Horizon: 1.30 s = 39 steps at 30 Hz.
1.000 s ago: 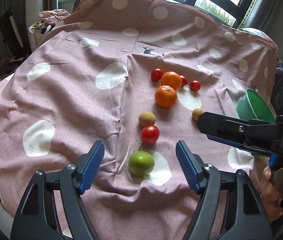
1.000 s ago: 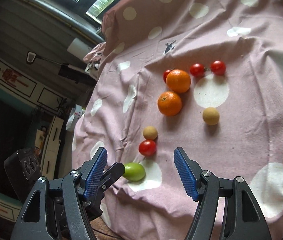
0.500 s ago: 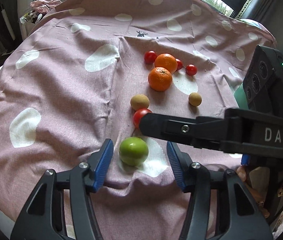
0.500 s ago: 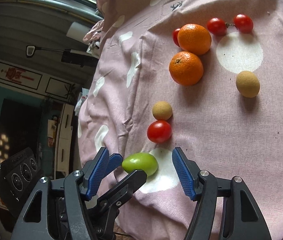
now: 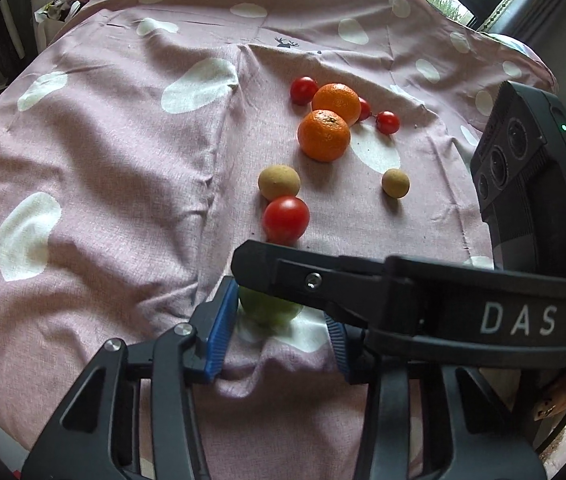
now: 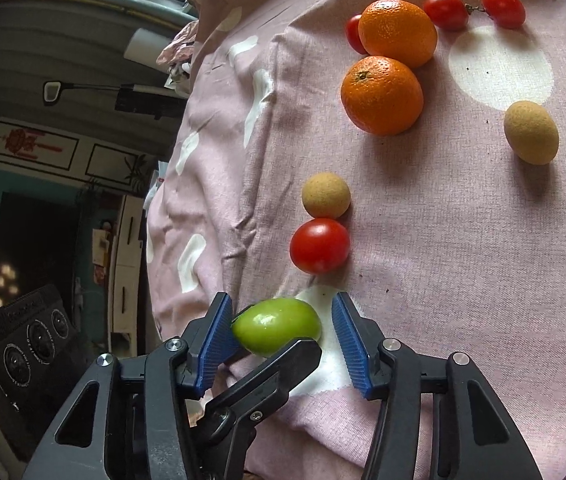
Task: Organize fruits
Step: 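Close the right gripper around the green lime, then carry the lime in the right gripper over the green bowl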
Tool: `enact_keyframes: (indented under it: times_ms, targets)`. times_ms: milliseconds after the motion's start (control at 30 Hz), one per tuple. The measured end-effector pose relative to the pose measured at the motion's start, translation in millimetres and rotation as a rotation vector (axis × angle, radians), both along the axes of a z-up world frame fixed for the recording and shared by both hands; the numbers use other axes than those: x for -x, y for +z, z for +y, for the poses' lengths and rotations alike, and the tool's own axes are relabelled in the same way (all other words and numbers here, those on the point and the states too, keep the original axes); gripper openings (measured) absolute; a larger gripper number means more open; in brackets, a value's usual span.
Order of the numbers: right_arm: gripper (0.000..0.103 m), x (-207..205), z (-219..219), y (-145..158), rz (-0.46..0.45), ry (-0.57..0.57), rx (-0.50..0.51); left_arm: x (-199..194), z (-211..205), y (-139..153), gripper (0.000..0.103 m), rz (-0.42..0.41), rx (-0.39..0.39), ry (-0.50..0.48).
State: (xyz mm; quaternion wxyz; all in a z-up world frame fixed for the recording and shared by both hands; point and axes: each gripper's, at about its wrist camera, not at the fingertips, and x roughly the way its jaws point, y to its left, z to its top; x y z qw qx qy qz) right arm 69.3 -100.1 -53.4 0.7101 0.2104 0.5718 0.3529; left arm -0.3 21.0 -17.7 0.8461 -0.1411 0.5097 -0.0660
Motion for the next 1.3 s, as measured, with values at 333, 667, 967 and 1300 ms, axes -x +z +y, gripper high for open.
enact_keyframes:
  times_ms: [333,667,967,1300]
  targets:
    - [0.047,3.9,4.3,2.4,-0.043,0.009,0.036,-1.2,0.6,-0.9,0.032,-0.018,-0.013,0.015]
    - [0.047,11.1,4.2,17.9,-0.105,-0.01,0.051,6.7,-5.0,15.7,0.032,-0.088,-0.01,0.001]
    - [0.047,22.0,-6.7,49.7,-0.209,-0.037,0.045,17.0,-16.3,43.6,0.032,-0.194,-0.014,-0.016]
    - [0.047,36.0,-28.3,87.0,-0.323,-0.08,0.023,26.0,-37.1,79.8,0.032,-0.307,-0.031,-0.061]
